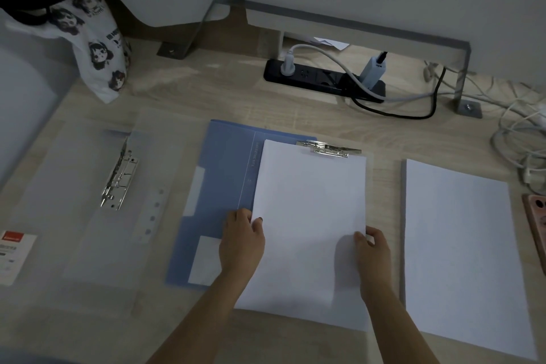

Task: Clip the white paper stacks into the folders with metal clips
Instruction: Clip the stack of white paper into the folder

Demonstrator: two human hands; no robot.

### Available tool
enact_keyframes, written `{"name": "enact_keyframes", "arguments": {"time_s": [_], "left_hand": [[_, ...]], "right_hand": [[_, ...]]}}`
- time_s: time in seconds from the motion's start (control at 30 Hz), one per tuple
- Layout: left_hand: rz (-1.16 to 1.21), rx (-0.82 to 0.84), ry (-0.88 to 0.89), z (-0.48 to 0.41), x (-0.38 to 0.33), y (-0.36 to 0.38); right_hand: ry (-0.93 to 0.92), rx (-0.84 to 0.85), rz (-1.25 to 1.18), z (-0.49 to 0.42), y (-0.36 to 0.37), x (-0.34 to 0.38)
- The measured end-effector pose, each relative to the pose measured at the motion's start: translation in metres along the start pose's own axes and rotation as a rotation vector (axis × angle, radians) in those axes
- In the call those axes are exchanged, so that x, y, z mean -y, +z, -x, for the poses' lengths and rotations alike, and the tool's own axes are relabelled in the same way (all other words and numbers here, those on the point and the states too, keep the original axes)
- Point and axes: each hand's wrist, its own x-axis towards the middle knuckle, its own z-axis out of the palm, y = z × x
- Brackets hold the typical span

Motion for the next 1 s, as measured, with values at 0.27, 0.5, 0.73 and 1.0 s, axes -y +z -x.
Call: {"name": "enact_keyframes", "arguments": {"time_s": [0.27, 0.5, 0.73, 1.0], "left_hand": [[-0.165, -0.073, 0.338, 0.000, 0.002, 0.009], [-0.399, 0.000, 0.640, -0.014, 0.025, 0.020], [-0.416, 0.015, 0.670, -0.017, 0.032, 0.025], [-0.380, 0.028, 0.648, -0.017, 0.030, 0.022]], "right_hand": [[-0.113, -0.140, 0.314, 0.003, 0.006, 0.001], [-0.267, -0.176, 0.501, 0.003, 0.001, 0.006], [-0.168, 0.103, -0.192, -0.038, 0.013, 0.081], [-0.117, 0.121, -0.491, -0.068, 0.034, 0.119]]}}
